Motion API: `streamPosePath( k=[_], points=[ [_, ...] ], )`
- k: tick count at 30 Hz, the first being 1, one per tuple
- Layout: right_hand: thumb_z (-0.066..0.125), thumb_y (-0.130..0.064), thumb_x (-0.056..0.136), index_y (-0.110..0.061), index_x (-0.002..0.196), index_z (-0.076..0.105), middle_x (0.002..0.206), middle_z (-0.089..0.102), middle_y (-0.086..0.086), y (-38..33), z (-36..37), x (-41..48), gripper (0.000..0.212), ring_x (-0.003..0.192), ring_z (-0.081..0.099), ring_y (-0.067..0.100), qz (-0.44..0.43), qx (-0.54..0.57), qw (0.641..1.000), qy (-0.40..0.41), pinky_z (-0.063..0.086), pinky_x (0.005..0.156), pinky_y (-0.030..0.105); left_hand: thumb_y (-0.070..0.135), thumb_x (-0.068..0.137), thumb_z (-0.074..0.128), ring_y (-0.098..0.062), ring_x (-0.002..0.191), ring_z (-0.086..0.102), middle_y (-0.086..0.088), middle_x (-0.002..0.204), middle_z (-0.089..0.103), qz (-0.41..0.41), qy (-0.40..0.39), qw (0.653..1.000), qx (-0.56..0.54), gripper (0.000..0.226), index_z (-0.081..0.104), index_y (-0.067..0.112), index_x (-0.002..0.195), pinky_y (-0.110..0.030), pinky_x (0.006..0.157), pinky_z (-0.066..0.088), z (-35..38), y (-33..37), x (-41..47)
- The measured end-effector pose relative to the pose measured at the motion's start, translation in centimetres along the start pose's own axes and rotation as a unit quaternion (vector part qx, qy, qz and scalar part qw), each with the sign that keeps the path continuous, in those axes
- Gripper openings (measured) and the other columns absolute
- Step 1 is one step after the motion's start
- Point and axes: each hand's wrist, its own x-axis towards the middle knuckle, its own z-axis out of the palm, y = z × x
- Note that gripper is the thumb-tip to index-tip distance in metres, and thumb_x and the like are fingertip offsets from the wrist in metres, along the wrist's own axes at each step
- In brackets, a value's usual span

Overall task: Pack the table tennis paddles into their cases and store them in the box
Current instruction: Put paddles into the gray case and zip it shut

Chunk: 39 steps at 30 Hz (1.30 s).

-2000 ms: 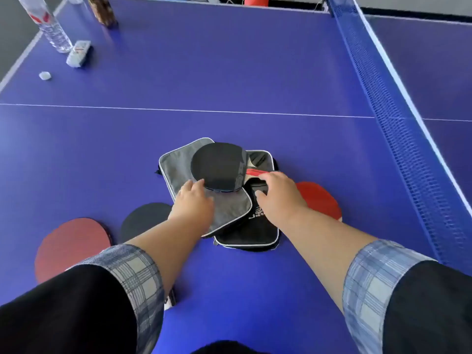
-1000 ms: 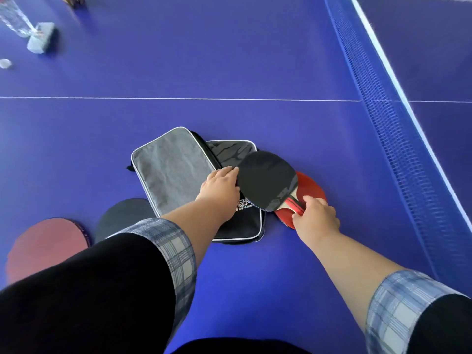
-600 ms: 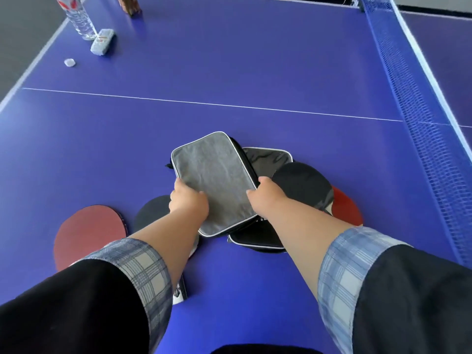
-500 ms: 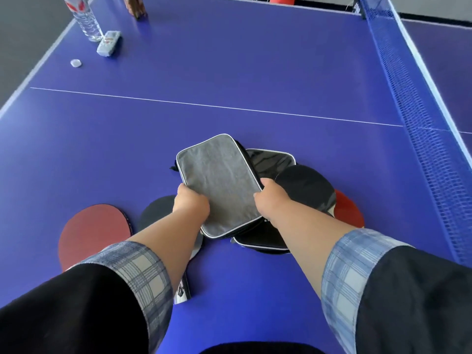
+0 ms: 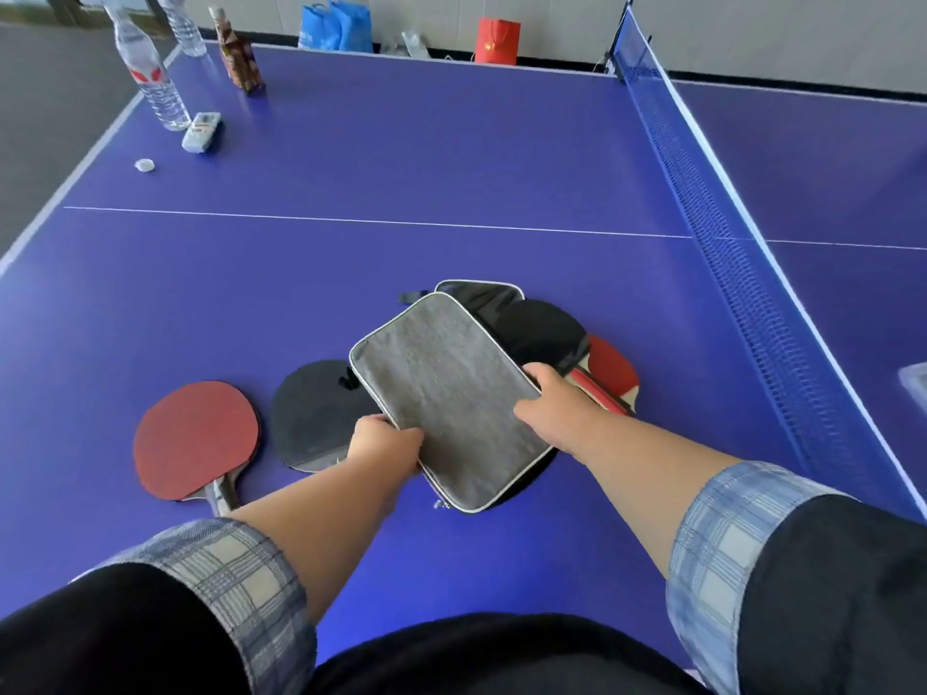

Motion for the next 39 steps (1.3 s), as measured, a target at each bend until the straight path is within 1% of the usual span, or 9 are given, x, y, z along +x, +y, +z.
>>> streamPosePath(
  k=[8,15,21,24,26,28,30,35,39],
  points=[
    [0.062,-0.021,0.082,-0.031,0.139,0.047,0.091,0.056,-0.011,7.8,-2.6,-3.0,0.06,0.073,0.055,0.007,-0.073,-0.156,0.981,-0.085,0.034,0.053,0.015,0.013,0.089,0.069,-0.021,0.078,0.072,-0.008,0.099,0.071,-0.17,-0.095,0.972,-0.13,0.021,0.061,0.009,0.108,-0.028,0.056,0.056,7.6,-9.1,-10.2],
    [0.061,-0.021,0.082,-0.026,0.151,0.037,0.137,0.046,0.011,11.5,-0.1,-0.4,0.072,0.126,0.047,0.032,-0.143,-0.256,0.947,-0.128,0.043,0.104,0.041,0.017,0.099,0.056,-0.02,0.083,0.065,-0.011,0.119,0.064,-0.213,-0.129,0.959,-0.138,0.023,0.056,0.009,0.121,-0.029,0.061,0.055,12.8,-12.6,-12.9],
    [0.065,-0.029,0.086,-0.019,0.154,0.033,0.156,0.033,0.01,13.7,1.0,0.8,0.075,0.142,0.032,0.032,-0.109,-0.262,0.956,-0.072,0.035,0.113,0.043,0.042,0.097,0.053,-0.017,0.055,0.067,-0.002,0.085,0.074,-0.211,-0.233,0.945,0.087,0.028,0.06,0.015,0.101,-0.025,0.046,0.051,10.5,-11.0,-11.6],
    [0.064,-0.029,0.084,-0.016,0.147,0.043,0.145,0.047,0.011,14.7,0.6,-1.4,0.068,0.131,0.047,0.032,0.017,-0.086,0.992,0.091,0.044,0.104,0.041,0.045,0.092,0.05,-0.018,0.045,0.061,0.004,0.061,0.07,-0.039,-0.037,0.981,0.184,0.033,0.063,0.017,0.081,-0.029,0.045,0.052,6.9,-8.4,-8.8],
    [0.061,-0.029,0.083,-0.014,0.143,0.046,0.138,0.053,0.012,15.1,0.8,-3.0,0.063,0.119,0.056,0.034,0.131,-0.007,0.985,0.108,0.05,0.094,0.04,0.047,0.088,0.046,-0.019,0.063,0.067,0.002,0.082,0.072,0.065,0.079,0.96,0.262,0.03,0.065,0.025,0.091,-0.03,0.054,0.053,4.5,-6.6,-6.7],
    [0.058,-0.028,0.084,-0.013,0.138,0.05,0.134,0.055,0.012,15.2,1.4,-4.1,0.056,0.11,0.059,0.035,0.204,0.017,0.977,0.054,0.049,0.084,0.036,0.047,0.09,0.049,-0.027,0.097,0.065,-0.006,0.12,0.062,0.055,0.077,0.933,0.346,0.043,0.058,0.025,0.125,-0.037,0.076,0.053,3.5,-5.7,-4.6],
    [0.056,-0.026,0.084,-0.012,0.124,0.058,0.12,0.063,0.011,14.8,1.9,-4.2,0.042,0.093,0.061,0.031,0.208,0.035,0.977,0.031,0.046,0.067,0.032,0.047,0.09,0.053,-0.036,0.102,0.057,-0.014,0.129,0.049,0.002,0.035,0.911,0.411,0.057,0.046,0.016,0.138,-0.042,0.081,0.049,3.7,-5.6,-3.0],
    [0.055,-0.029,0.085,-0.012,0.124,0.056,0.118,0.063,0.01,12.9,1.5,-2.5,0.043,0.081,0.06,0.028,0.161,0.033,0.985,0.054,0.033,0.048,0.027,0.041,0.088,0.058,-0.03,0.085,0.058,-0.009,0.116,0.057,-0.006,0.039,0.948,0.316,0.041,0.053,0.018,0.121,-0.037,0.07,0.048,4.5,-5.0,-1.5],
    [0.056,-0.03,0.085,-0.025,0.119,0.057,0.122,0.06,0.006,12.2,0.9,-2.7,0.034,0.082,0.056,0.025,0.127,0.063,0.985,0.097,0.032,0.048,0.025,0.056,0.087,0.049,-0.023,0.056,0.049,-0.003,0.076,0.055,0.002,0.087,0.977,0.192,0.037,0.048,0.021,0.072,-0.03,0.055,0.041,3.9,-5.0,-2.0]
  ],
)
